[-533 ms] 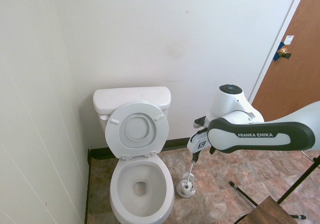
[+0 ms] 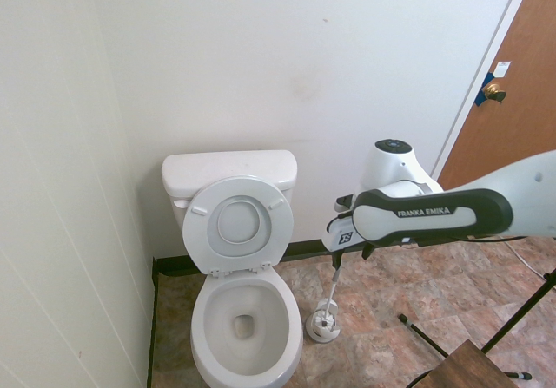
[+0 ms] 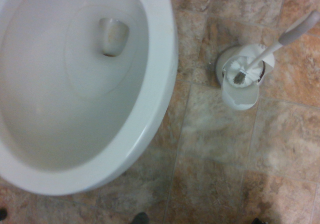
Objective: Clean the toilet
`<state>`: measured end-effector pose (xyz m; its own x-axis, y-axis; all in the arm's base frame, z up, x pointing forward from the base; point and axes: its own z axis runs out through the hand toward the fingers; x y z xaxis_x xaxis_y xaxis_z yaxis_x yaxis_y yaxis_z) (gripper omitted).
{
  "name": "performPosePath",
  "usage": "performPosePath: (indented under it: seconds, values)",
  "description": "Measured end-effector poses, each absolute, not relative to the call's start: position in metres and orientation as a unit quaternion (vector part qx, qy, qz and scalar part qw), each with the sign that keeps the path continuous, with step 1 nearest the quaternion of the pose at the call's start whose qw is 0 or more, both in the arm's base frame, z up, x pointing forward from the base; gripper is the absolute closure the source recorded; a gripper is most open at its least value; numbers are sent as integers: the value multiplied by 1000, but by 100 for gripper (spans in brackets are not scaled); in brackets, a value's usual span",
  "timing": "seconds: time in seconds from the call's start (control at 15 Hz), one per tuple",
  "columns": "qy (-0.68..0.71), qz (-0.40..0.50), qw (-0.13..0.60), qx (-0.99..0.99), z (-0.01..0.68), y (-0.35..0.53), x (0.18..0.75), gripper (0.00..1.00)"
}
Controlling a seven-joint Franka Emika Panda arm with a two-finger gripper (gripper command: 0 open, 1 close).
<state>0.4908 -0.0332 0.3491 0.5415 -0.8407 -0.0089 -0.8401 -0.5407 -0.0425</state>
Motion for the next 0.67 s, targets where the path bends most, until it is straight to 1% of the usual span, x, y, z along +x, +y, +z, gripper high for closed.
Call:
performPosePath:
  seconds: [0.4, 0.67]
  values:
    - [576, 5, 19, -818, 288, -101, 570, 0]
    - [611, 15, 10, -792, 242, -135, 606, 0]
